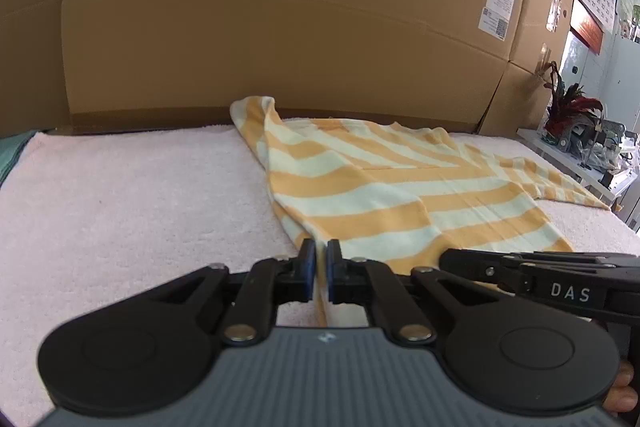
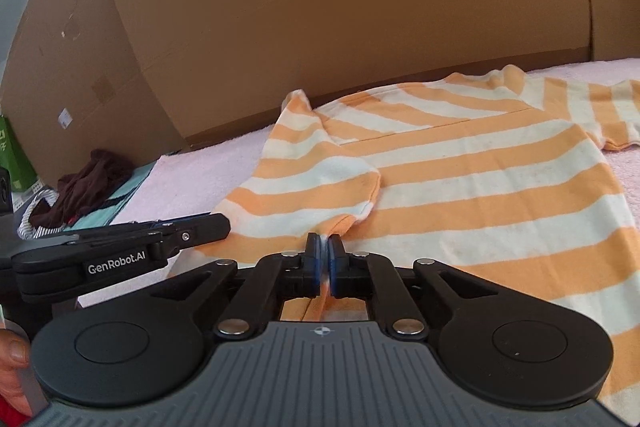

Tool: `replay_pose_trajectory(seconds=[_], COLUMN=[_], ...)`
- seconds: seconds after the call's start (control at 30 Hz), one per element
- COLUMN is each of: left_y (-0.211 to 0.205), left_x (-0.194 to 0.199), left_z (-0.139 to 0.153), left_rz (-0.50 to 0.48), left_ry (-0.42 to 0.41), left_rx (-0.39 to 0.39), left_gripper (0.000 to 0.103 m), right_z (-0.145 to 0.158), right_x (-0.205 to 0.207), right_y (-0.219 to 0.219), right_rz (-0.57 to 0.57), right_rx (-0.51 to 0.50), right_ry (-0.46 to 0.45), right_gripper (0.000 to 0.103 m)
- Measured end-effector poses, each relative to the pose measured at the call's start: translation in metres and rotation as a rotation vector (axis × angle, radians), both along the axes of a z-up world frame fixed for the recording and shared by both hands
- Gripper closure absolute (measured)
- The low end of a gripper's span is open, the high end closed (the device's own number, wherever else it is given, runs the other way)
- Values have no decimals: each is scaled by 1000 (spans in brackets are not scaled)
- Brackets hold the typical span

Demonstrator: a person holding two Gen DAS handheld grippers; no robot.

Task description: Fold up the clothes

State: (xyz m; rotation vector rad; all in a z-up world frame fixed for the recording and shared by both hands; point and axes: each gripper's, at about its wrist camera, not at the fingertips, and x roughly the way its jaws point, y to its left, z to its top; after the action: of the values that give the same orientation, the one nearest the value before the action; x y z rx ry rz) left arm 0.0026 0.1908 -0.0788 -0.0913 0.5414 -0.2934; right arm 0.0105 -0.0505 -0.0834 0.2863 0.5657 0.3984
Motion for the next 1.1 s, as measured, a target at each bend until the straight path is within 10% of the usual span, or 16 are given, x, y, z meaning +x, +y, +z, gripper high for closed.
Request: replay_pose_trajectory(seconds=[0.27,0.4,0.63,0.73,0.8,0.93,1.1], left_y=[10,11,12,15,18,18,23], left_x=[11,-1,0,-1,-1,0,-3], left_z=[-8,-4,-4,-4,-4,-4,-5], left_rz=[5,27,55,77,83,77,111], left_ry=[72,7,14,11,7,20,6], left_rx=[-67,-64,-60,-75,-88,-89,-110], left_gripper=[101,73,54,35,34,29,18], right_z=[-7,-4,7,-2,-11,-25,-19], right_x=[5,-5,9,26,32,30,23], right_y=[-19,-28,9,-2,-21,-45,-42], right_rz=[-26,-123,107,72,31,15,9], right_rx=[137,168,-1,80,204,409,382], right_ry=[62,12,-12,78,131,190,156], right_gripper=[84,79,80,86,102,103,96])
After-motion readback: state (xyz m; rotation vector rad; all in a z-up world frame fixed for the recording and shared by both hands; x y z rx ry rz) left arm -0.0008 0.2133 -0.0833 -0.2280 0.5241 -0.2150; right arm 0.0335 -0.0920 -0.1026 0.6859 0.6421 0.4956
